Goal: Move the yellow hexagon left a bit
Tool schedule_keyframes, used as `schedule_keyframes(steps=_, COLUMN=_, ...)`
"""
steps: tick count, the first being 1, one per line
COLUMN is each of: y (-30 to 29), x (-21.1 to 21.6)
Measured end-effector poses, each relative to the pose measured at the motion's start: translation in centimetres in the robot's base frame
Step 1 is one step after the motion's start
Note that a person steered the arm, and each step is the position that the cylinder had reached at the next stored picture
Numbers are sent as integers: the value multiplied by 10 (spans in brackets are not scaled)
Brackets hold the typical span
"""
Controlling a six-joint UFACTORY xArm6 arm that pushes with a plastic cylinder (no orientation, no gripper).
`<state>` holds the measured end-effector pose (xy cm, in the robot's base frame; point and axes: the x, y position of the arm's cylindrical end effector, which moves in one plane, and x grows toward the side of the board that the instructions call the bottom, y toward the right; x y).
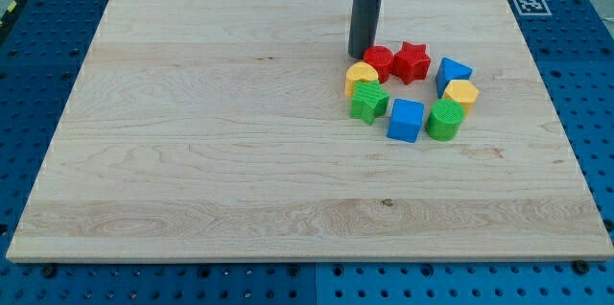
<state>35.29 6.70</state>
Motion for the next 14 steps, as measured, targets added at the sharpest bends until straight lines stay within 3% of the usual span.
schedule_keyframes(steps=2, y=0, x=-14)
schedule_keyframes(steps=3, y=9, x=-61)
schedule_keyframes(steps=4, y=104, x=-72)
schedule_keyframes(steps=5, y=190, x=-33)
schedule_keyframes(steps=7, y=244, x=107)
schedule_keyframes(steps=8, y=208, x=130)
schedule_keyframes(steps=14, y=126, x=70)
